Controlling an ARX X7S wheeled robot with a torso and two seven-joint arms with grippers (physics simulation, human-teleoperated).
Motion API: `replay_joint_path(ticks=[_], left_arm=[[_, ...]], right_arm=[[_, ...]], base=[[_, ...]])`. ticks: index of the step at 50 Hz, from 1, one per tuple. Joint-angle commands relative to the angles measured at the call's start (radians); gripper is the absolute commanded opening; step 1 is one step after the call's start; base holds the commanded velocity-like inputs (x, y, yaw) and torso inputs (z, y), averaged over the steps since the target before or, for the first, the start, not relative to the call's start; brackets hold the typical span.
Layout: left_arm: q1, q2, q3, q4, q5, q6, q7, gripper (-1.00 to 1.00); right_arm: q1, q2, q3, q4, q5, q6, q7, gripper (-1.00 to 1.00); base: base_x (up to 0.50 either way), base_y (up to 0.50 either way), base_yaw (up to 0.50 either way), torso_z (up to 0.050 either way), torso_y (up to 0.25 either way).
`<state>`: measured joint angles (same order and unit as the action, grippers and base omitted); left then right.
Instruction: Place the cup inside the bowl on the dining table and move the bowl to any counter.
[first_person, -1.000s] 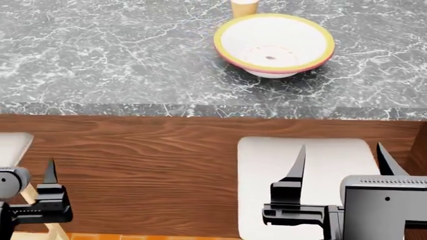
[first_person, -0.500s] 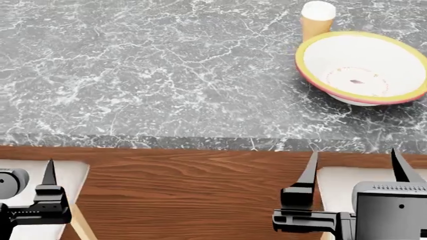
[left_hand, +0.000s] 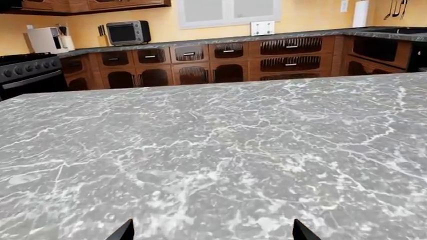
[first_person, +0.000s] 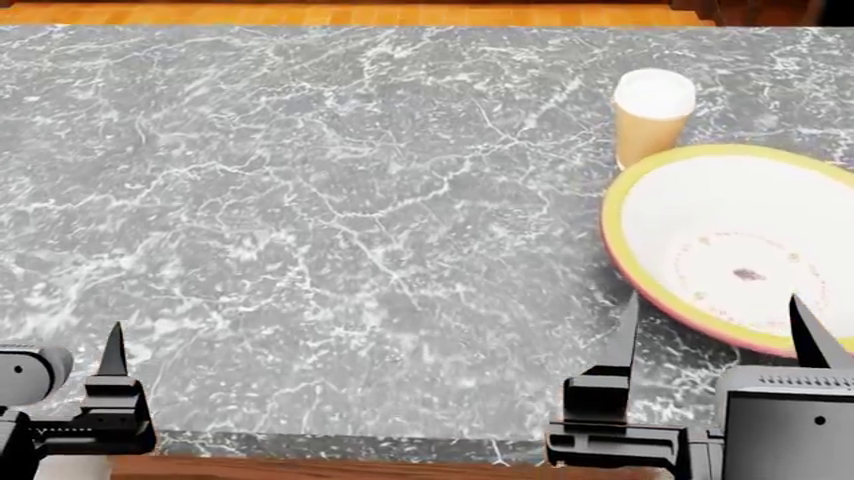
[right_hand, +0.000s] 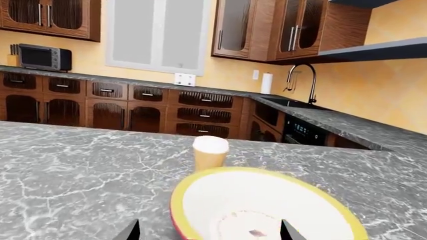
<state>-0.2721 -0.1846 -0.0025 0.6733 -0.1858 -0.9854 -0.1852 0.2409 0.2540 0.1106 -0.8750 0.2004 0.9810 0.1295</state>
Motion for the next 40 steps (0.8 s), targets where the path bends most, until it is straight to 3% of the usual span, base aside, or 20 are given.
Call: replay_joint_path(ticks=[1,24,40], left_arm=[[0.0,0.004,-0.014,-0.006,-0.007,0.008,-0.001,1.0],[-0.004,0.004,0.004,-0.026,-0.013,0.021,-0.019,1.0],[0.005,-0.006,-0.008,-0.022,-0.029,0.023,-0.021,1.0]], right_arm=[[-0.014,-0.008,0.008,0.004,-0.005,-0.008,-0.002,1.0],[-0.014,0.001,0.001,0.016,-0.002,0.0,0.015,1.0],[-0.015,0.008,-0.008,0.034,0.0,0.001,0.023,1.0]], base=[[0.39,0.0,0.0,0.0,0.0],[0.35,0.0,0.0,0.0,0.001],[0.01,0.0,0.0,0.0,0.001]])
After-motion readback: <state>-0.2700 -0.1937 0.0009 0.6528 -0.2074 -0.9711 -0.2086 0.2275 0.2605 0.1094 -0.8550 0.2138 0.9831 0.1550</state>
